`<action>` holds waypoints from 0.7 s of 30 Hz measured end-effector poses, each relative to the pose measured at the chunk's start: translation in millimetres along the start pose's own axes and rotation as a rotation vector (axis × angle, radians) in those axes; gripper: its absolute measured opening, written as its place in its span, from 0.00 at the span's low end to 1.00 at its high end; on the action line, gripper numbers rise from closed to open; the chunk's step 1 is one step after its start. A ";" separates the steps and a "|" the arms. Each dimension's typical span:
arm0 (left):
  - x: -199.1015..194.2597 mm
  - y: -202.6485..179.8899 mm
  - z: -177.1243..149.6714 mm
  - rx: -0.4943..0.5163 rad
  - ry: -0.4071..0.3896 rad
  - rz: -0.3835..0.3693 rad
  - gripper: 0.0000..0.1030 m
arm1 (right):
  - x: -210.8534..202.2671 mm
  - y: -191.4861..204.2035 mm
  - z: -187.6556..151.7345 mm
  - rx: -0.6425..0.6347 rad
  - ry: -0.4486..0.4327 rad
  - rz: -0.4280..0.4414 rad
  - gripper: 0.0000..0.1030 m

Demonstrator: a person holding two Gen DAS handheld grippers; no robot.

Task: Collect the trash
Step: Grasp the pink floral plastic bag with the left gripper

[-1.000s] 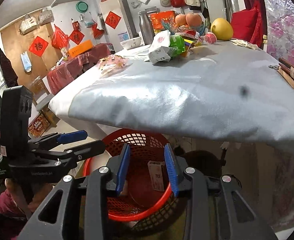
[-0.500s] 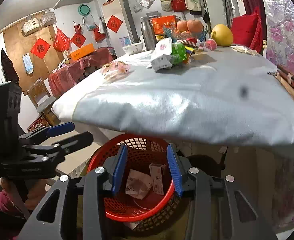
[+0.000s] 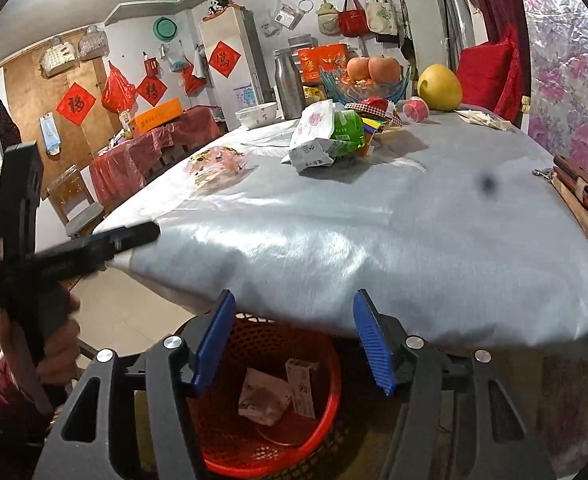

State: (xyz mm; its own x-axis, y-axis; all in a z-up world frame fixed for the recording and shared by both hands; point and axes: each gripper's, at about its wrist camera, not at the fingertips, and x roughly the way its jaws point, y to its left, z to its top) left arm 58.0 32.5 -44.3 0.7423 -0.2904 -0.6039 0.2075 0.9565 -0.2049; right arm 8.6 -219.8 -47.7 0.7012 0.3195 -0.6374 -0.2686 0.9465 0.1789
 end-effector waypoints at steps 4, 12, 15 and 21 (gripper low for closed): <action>11.4 14.3 25.0 -0.032 -0.014 0.017 0.91 | 11.0 -3.9 7.5 0.003 0.003 -0.003 0.60; 60.6 38.4 86.3 -0.109 0.010 -0.011 0.92 | 24.1 -9.6 19.2 0.015 -0.008 -0.002 0.64; 88.6 47.3 103.4 -0.134 0.034 0.017 0.92 | 27.9 -11.6 22.6 0.018 -0.008 -0.009 0.65; 126.4 82.1 112.3 -0.257 0.102 0.014 0.91 | 34.9 -14.6 28.4 0.023 -0.007 -0.021 0.65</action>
State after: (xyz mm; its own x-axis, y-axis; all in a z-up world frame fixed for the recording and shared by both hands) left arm 240.5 77.3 -51.0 0.6731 -0.2907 -0.6800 0.0198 0.9263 -0.3764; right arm 55.7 -221.1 -51.3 0.7110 0.2996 -0.6362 -0.2388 0.9538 0.1823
